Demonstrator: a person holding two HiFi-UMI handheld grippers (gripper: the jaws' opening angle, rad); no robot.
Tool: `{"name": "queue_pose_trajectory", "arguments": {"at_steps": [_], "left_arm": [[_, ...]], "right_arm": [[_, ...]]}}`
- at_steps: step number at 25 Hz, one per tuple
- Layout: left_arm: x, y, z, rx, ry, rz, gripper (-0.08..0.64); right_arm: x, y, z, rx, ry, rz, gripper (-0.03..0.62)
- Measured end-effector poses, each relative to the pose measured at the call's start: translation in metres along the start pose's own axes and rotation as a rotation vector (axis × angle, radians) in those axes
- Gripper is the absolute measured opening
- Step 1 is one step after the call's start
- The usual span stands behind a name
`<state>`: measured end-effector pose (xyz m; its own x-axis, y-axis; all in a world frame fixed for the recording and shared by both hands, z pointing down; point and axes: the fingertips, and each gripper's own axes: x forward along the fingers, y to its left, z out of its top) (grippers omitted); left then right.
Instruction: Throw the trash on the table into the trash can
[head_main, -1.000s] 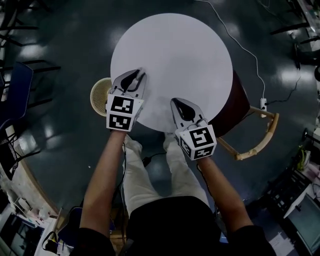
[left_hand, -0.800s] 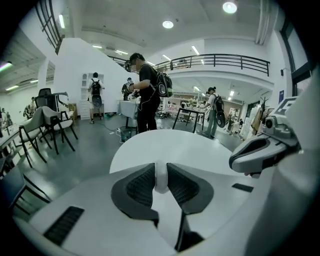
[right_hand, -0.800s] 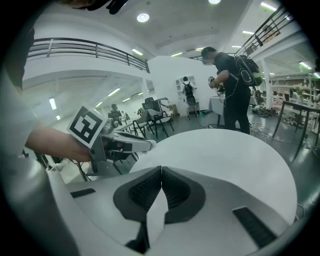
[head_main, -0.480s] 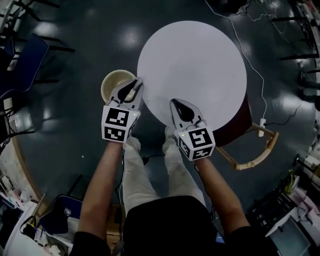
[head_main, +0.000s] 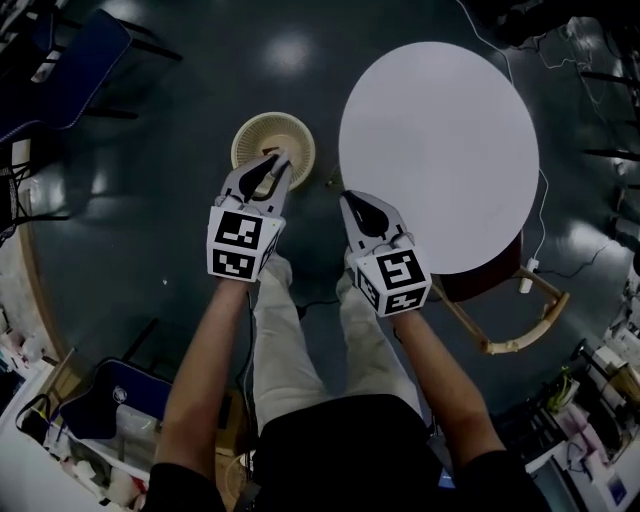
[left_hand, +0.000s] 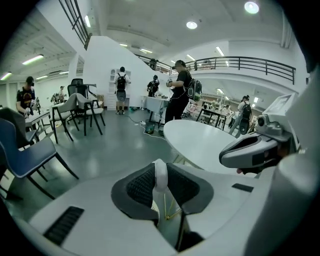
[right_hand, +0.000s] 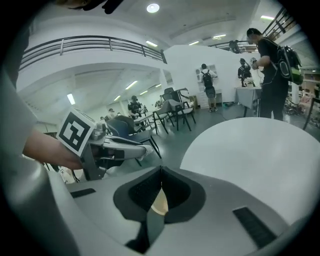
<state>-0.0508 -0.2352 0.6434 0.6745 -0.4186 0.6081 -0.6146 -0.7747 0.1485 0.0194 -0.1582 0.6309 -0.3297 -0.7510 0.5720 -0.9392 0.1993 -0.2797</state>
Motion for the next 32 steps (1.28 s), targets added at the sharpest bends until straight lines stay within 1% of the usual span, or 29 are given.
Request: {"name": "queue_pose_trajectory", "arguments": {"at_steps": [3, 6, 8, 12, 16, 22, 28, 32], "left_arm": [[-0.004, 0.019, -0.016, -0.023, 0.008, 0.020, 0.084], [0.000, 0.032, -0.031, -0.055, 0.006, 0.020, 0.084], [0.003, 0.040, -0.045, -0.080, 0.011, 0.025, 0.084], [0.013, 0.054, -0.074, -0.103, 0.020, 0.027, 0.084], [0.026, 0.068, -0.103, -0.106, 0.026, 0.026, 0.084], [0.052, 0.087, -0.155, -0.109, 0.054, 0.026, 0.084], [0.078, 0.091, -0.201, -0.142, 0.083, 0.011, 0.084], [0.092, 0.100, -0.224, -0.154, 0.087, 0.017, 0.084]], "right_arm": [[0.021, 0.017, -0.002, -0.012, 0.013, 0.031, 0.020], [0.039, 0.026, -0.005, -0.020, 0.017, 0.045, 0.020], [0.051, 0.031, -0.012, -0.026, 0.027, 0.057, 0.020], [0.072, 0.040, -0.027, -0.040, 0.044, 0.070, 0.020], [0.092, 0.043, -0.048, -0.009, 0.059, 0.078, 0.020], [0.128, 0.048, -0.085, -0.009, 0.094, 0.089, 0.020], [0.161, 0.051, -0.125, 0.010, 0.133, 0.105, 0.020], [0.180, 0.053, -0.140, 0.006, 0.153, 0.108, 0.020]]}}
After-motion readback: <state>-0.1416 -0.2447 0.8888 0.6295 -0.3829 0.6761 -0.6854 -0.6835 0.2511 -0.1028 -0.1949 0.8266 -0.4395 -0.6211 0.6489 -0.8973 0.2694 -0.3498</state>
